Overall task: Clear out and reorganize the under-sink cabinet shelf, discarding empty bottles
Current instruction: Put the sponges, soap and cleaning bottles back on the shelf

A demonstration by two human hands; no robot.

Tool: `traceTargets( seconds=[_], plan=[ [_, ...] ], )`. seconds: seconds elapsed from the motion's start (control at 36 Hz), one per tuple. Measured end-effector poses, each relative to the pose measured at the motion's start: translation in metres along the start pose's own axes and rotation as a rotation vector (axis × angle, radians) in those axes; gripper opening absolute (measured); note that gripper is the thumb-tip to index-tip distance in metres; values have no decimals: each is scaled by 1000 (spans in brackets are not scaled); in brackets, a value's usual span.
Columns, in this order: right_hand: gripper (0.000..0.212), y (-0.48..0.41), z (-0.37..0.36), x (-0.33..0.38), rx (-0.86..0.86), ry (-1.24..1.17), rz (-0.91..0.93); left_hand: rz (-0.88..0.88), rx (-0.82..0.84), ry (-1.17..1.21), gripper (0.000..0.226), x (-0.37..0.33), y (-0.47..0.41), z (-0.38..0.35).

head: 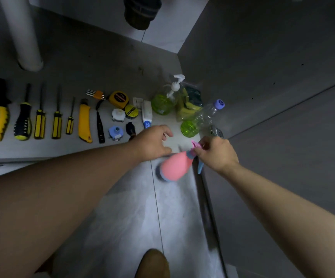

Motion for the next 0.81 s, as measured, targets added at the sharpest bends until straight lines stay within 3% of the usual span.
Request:
traceTargets(
  seconds=[0.08, 0.14, 0.36, 0.42, 0.5, 0.58, 0.67, 0.81],
  plan=[
    [25, 6, 26, 20, -34, -190, 86, 6, 127, -150, 99, -2, 1, -14],
    [16, 7, 40, 32, -27, -356, 124, 13, 156, -213, 113, -1, 3, -18],
    [14, 11, 55, 53, 52, -924, 251, 5, -9, -103, 85, 0, 12, 4],
    [29, 15, 42, 52, 93, -1055, 233, 21, -58, -4, 84, 1, 12, 9],
    [59, 25, 1, 52, 260, -1053, 112, 27, -144, 146, 81, 0, 14, 17],
    [67, 32, -34, 61, 377, -1068, 55, 4, -175, 152, 84, -4, 15, 20],
    [50, 27, -44, 71, 299, -1177, 52, -35, -155, 93, 88, -9, 15, 18],
    [51, 10, -45, 72, 154, -1145, 63, -86, -195, 101, 87, -7, 15, 24]
  ],
)
Point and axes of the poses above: each hand's wrist, its own y-axis away from the middle knuckle, its own z-axis out of the back of the hand, x = y × z, the point moved 7 cm from there along -y, towards the middle knuckle, and after that the axes turned 5 degrees about x, right-handed, at the moved point
